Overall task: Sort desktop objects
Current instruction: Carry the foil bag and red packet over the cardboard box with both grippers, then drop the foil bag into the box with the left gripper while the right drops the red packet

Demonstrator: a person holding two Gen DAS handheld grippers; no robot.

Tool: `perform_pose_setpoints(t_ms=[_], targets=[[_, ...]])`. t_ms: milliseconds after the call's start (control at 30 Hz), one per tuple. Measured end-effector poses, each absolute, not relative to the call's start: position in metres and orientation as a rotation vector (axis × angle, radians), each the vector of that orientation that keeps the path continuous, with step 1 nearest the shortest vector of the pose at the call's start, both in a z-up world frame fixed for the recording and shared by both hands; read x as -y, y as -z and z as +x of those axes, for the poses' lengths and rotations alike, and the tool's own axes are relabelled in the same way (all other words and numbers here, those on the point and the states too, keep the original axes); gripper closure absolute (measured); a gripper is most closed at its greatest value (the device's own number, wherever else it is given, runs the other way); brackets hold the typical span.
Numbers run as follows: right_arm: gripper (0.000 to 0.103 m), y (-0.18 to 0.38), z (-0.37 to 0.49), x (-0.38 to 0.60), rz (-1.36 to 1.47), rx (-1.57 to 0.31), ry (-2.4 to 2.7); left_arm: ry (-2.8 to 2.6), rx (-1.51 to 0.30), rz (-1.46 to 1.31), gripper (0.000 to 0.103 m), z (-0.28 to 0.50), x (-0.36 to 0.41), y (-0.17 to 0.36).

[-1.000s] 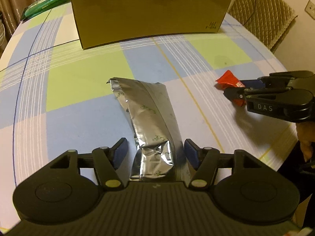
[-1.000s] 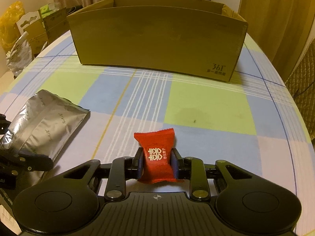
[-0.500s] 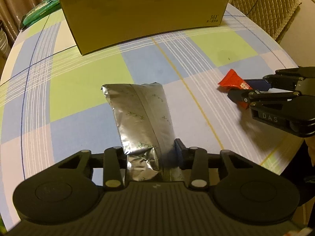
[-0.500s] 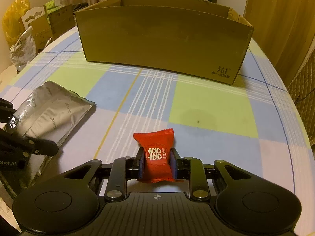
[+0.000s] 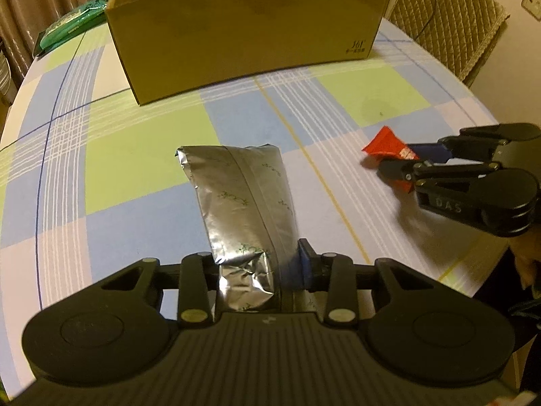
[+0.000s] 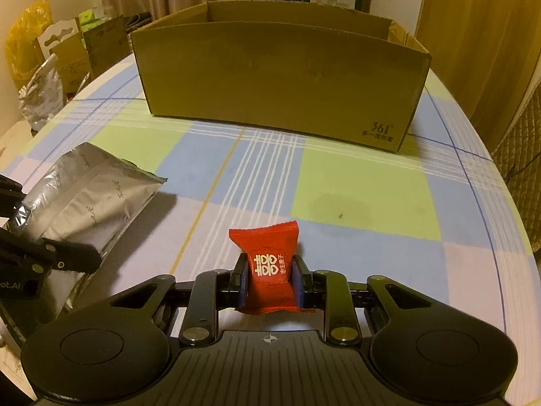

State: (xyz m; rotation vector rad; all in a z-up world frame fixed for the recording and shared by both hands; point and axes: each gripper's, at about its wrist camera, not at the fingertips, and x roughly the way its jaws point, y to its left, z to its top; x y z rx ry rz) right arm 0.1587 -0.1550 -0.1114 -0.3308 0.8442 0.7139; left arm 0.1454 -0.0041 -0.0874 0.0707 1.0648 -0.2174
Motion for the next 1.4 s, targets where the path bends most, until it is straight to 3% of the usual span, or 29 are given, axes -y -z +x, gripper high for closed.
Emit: perform_pose_setpoints(t_ms=[500,967,1400], targets=[[0.081,0.054,0.175,0.152,-0.211,-0.757,-0.734,0.213,-0.982,0.027,0.072,0.163,-0.001,0.035],[0.081,-0.034,0.278,0.136,-0.168,-0.624,-0.695,0.179,-0.855,0.076,0.072,0.268,-0.008,-0.067],[0.081,-0.027,0.368,0.104,-0.174,-0.645,-0.665,0.18,-0.849,0.015,0.072,0.385,-0.005,-0.061]])
